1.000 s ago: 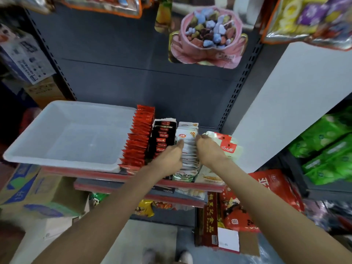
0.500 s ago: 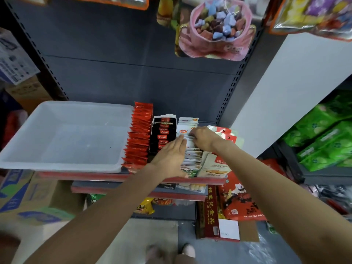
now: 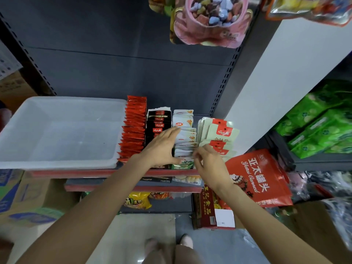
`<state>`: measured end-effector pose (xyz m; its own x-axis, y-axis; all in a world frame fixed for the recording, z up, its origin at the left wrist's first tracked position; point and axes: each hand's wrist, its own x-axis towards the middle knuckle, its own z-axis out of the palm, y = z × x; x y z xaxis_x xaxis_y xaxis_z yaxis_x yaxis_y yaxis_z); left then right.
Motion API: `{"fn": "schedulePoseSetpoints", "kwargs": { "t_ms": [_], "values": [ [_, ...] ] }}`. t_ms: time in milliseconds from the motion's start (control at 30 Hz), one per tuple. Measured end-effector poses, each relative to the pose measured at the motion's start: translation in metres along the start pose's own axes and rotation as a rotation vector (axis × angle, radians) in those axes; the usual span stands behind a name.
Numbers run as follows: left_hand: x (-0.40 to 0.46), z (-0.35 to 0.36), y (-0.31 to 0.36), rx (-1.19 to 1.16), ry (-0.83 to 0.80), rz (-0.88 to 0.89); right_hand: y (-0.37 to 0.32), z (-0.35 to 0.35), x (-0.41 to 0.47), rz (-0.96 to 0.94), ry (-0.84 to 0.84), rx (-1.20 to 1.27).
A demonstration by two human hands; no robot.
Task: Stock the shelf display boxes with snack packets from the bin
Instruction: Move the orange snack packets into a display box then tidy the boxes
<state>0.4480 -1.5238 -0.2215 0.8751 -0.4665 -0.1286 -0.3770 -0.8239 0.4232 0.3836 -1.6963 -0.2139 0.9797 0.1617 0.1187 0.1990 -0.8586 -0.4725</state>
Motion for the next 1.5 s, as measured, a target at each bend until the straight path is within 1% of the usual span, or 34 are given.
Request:
{"fn": "schedulePoseSetpoints", "kwargs": {
  "t_ms": [67,167,233,267,333,400,433,467,533,667,733,800,867,933,1033,1100,1333,1400,1500],
  "values": [
    [0.0,0.001,0.002,-0.048,0.04,-0.025,0.001,0.008,-0.007,-0.024,-0.013,-0.021],
    [-0.004,0.005,0.006,-0.097,0.105,-0.027,-0.001,0.015,-0.015,-0.066,0.08,-0.027],
    [-0.006,0.01,0.009,-0.076,0.121,-0.027,0.003,0.023,-0.021,-0.128,0.094,-0.054],
    [-0.007,0.011,0.01,-0.064,0.13,-0.035,0.007,0.027,-0.024,-0.167,0.051,-0.08],
    [-0.006,0.014,0.012,-0.053,0.142,-0.05,0.017,0.039,-0.024,-0.204,-0.093,-0.18],
    [-0.007,0.015,0.014,-0.046,0.137,-0.062,0.026,0.048,-0.023,-0.157,-0.252,-0.237],
    [-0.007,0.015,0.015,-0.038,0.132,-0.068,0.029,0.051,-0.021,-0.121,-0.302,-0.245],
    [-0.007,0.015,0.016,-0.022,0.125,-0.074,0.032,0.054,-0.02,-0.109,-0.318,-0.252],
    [-0.007,0.014,0.018,0.061,0.112,-0.085,0.036,0.059,-0.02,-0.122,-0.308,-0.266],
    [-0.001,0.026,0.032,0.385,0.088,-0.146,0.042,0.064,-0.027,-0.111,-0.302,-0.252],
    [0.004,0.033,0.036,0.486,0.122,-0.17,0.042,0.065,-0.027,-0.117,-0.297,-0.246],
    [0.007,0.036,0.034,0.555,0.174,-0.124,0.043,0.063,-0.023,-0.135,-0.301,-0.252],
    [0.01,0.037,0.03,0.627,0.168,-0.024,0.042,0.06,-0.02,-0.149,-0.307,-0.262],
    [0.012,0.041,0.027,0.631,0.154,0.003,0.041,0.059,-0.019,-0.15,-0.311,-0.271],
    [0.018,0.041,0.027,0.583,0.162,-0.061,0.039,0.058,-0.018,-0.132,-0.329,-0.263],
    [0.019,0.04,0.03,0.623,0.174,-0.071,0.039,0.056,-0.015,-0.117,-0.35,-0.26],
    [0.014,0.056,0.028,0.725,0.315,-0.029,0.032,0.055,-0.015,-0.071,-0.409,-0.265],
    [0.016,0.053,0.03,0.715,0.308,-0.046,0.033,0.053,-0.012,-0.066,-0.424,-0.26],
    [0.02,0.053,0.028,0.745,0.236,-0.068,0.035,0.052,-0.008,-0.063,-0.43,-0.258]
  ]
}}
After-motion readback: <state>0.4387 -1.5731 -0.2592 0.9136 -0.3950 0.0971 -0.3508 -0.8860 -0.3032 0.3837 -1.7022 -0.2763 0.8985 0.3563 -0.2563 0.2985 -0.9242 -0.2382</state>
